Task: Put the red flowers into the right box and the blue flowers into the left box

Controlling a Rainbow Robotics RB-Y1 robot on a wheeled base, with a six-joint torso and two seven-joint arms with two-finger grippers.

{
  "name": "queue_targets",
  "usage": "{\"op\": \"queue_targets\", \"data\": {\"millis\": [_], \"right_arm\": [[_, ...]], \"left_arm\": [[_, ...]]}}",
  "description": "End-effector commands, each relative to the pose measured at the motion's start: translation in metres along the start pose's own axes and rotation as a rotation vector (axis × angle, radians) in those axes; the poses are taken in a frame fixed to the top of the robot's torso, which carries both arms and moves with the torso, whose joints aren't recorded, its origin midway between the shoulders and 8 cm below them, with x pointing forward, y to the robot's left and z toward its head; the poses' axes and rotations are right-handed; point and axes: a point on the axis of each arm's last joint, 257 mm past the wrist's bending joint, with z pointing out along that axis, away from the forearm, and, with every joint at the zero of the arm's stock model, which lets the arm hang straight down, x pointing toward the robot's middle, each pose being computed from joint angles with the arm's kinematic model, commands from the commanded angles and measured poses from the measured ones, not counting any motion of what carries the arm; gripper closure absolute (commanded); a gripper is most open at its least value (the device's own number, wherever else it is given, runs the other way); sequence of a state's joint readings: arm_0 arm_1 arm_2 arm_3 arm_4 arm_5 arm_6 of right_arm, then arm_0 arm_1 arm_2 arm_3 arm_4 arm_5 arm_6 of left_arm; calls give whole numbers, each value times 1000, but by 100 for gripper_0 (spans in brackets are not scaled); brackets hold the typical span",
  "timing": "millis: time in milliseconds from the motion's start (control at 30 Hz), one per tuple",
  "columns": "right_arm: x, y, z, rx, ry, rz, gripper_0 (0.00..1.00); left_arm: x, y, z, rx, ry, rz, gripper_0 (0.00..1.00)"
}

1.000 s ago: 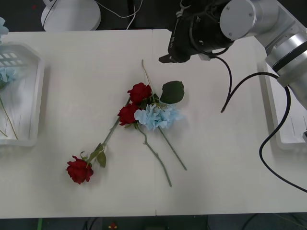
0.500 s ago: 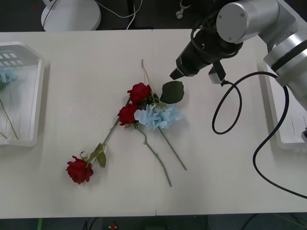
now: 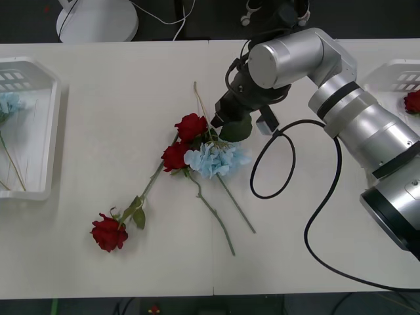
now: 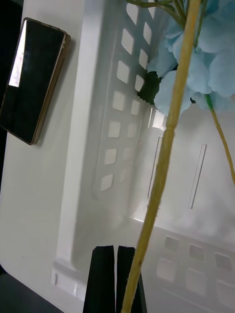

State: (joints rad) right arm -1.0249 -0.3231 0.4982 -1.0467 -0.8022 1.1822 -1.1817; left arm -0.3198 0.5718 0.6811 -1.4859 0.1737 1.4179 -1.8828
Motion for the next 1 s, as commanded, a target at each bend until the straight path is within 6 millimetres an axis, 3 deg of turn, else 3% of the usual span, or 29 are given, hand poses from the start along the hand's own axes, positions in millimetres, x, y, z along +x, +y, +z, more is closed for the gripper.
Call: {"op": "queue_targets", "data": {"millis": [33, 100, 300, 400, 633, 933, 1000], "right_arm": [[43, -15, -1, -14, 48, -29, 0], [43, -20, 3, -7, 44, -29, 0], [36, -30, 12, 8, 17, -26, 0], [32, -34, 21, 10, 6, -29, 0], [26, -37, 38, 1, 3, -37, 0], [24, -40, 43, -3, -4, -52, 0], [18, -40, 46, -3, -19, -58, 0]], "left_arm": [[5, -5, 6, 8, 1, -41, 100], [4, -9, 6, 21, -3, -46, 95], [2, -29, 5, 104, -11, -67, 44], [0, -36, 0, 144, -9, -80, 31], [-19, -59, -39, 277, -46, -66, 20], [-38, -115, -103, 457, -97, 16, 20], [-41, -134, -116, 503, -91, 4, 13]]}}
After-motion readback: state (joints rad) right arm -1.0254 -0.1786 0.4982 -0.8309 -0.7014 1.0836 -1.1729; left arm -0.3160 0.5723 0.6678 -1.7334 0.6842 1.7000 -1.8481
